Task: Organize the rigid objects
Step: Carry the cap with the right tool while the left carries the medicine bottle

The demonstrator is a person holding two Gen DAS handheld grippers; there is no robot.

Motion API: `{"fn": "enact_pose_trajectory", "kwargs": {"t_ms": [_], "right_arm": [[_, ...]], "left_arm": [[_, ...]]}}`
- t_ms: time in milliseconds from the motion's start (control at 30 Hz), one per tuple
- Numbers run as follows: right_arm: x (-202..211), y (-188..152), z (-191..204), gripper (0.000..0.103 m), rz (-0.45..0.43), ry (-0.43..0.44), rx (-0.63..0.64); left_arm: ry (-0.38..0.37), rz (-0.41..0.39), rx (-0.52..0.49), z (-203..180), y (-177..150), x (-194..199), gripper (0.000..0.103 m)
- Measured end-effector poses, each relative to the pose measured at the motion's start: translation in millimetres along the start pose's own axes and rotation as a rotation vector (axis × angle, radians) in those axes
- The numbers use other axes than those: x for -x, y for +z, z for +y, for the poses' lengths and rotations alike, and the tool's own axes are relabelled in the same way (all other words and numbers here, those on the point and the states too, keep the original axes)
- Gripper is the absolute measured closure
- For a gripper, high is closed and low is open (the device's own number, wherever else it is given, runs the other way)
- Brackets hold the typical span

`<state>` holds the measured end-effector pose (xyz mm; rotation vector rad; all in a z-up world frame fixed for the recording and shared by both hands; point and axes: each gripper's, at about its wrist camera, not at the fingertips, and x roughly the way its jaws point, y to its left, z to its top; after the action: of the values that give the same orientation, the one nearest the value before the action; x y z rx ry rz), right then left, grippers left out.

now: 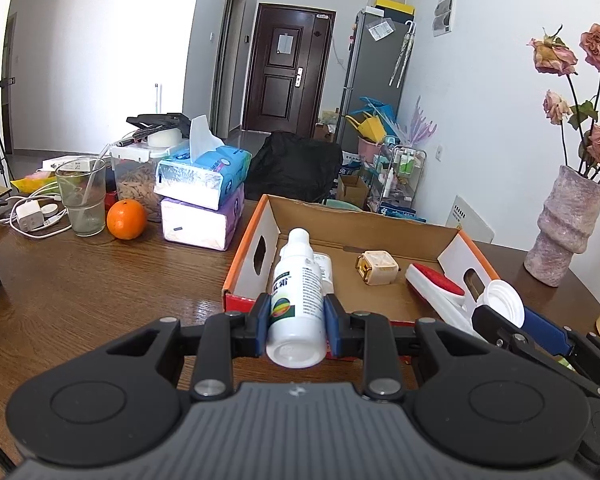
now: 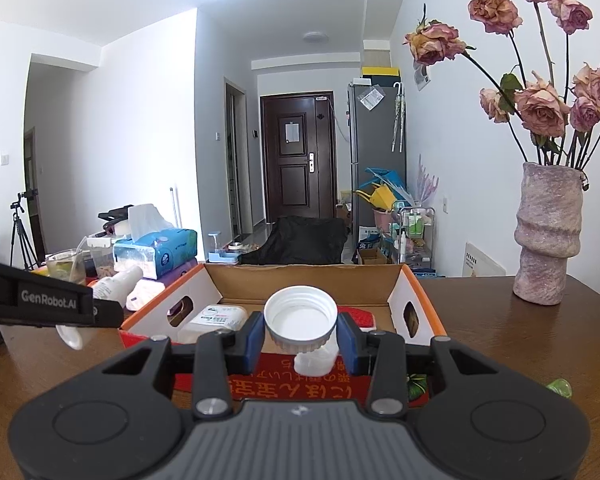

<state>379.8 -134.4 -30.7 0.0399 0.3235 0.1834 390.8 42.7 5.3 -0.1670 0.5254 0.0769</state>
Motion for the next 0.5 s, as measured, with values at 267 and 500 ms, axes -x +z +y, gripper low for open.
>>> {"fn": "enact_pose_trajectory", "kwargs": {"t_ms": [267,500], "right_arm": [[-17,5,3,0.065,0.002,0.014,-0.002],[-32,9,-2,0.065,0.001,0.013,-0.007]], "left_arm": [[0.010,-0.006,0.011,2,10,-12,0.075],[0.004,-0.013,0.004,-4,21,-31,0.075]]}}
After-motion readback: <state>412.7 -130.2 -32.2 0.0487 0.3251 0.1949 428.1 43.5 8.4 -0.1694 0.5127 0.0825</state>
